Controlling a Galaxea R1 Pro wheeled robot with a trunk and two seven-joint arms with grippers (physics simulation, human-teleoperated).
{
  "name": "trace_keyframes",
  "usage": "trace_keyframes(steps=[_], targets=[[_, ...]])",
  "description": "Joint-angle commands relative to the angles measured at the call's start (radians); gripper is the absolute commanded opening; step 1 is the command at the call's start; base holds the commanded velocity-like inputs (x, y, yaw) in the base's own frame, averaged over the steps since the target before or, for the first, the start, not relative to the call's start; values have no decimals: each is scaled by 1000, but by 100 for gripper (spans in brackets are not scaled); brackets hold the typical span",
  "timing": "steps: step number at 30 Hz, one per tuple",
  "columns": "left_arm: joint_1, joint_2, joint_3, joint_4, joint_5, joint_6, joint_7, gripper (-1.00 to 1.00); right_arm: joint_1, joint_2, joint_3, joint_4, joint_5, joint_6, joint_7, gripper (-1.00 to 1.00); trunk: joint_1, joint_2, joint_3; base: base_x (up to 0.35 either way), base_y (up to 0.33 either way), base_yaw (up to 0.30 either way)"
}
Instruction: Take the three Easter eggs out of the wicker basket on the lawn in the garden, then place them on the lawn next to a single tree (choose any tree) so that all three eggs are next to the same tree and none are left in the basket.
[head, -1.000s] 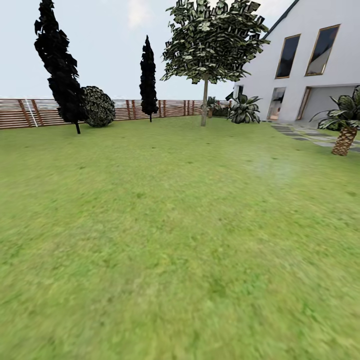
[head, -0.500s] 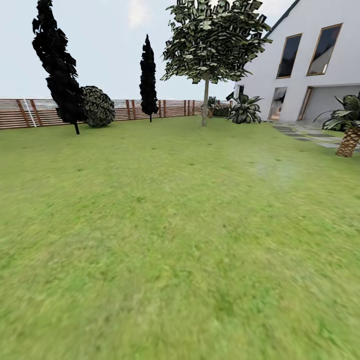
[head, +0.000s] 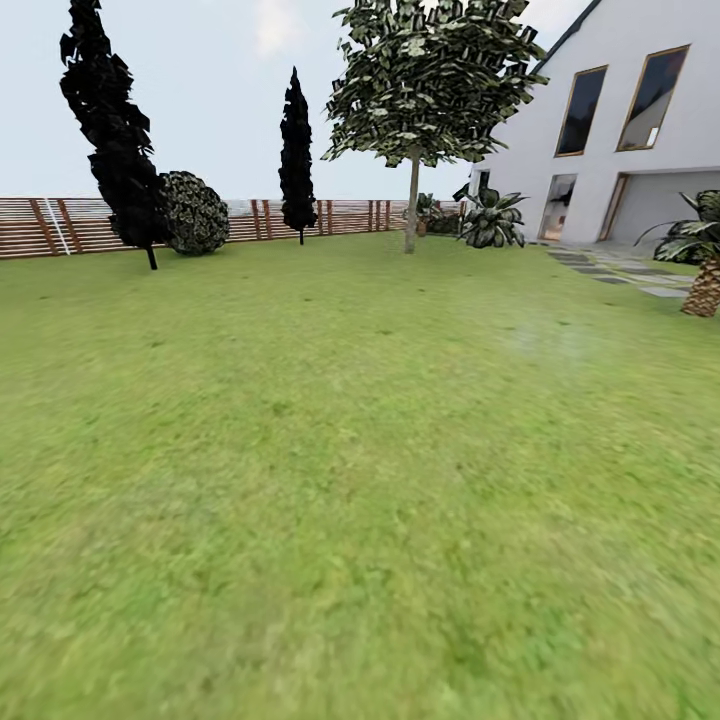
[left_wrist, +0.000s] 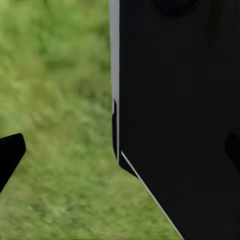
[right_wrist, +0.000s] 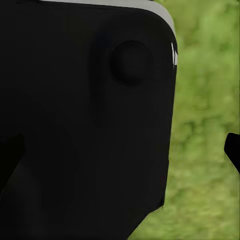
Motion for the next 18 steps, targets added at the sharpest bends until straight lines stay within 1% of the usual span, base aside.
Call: trace_keyframes(steps=[1,18], targets=[[0,0,0,-1,0,0,0,100,0,0,0,0,0,0,0,100,1,0,-1,324,76,0],[0,0,0,-1,0,0,0,100,0,0,0,0,-1,0,0,100,1,0,-1,324,76,0]])
